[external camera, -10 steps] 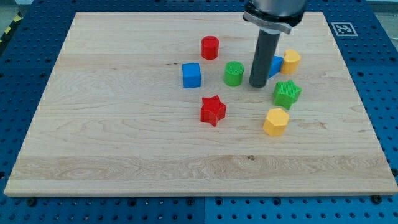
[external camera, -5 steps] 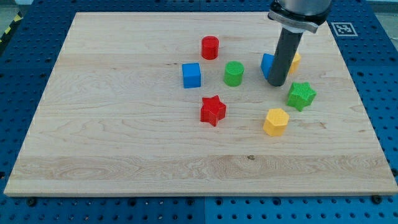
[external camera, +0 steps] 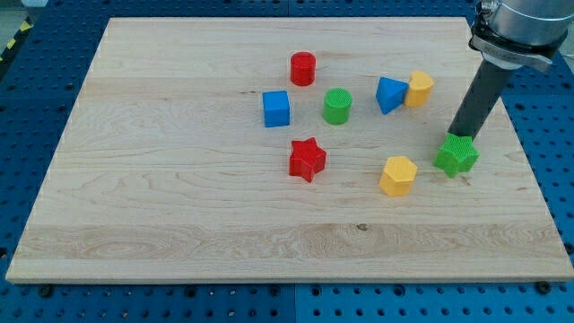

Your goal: Slide the green star to the bottom right

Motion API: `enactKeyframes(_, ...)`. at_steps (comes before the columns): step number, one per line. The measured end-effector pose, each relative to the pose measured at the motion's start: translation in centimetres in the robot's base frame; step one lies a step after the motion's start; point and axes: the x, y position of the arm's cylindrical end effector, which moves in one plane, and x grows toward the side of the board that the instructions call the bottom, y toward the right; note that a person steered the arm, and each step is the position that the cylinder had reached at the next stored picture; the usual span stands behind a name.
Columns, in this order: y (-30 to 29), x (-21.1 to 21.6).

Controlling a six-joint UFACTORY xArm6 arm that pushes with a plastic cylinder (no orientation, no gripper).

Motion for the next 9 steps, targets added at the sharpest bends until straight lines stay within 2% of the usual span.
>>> enactKeyframes(2, -2.1, 0.2)
enactKeyframes(6, -2.1, 7.7)
enactKeyframes(8, -2.1, 2.9)
enactKeyframes(9, -4.0, 2.1)
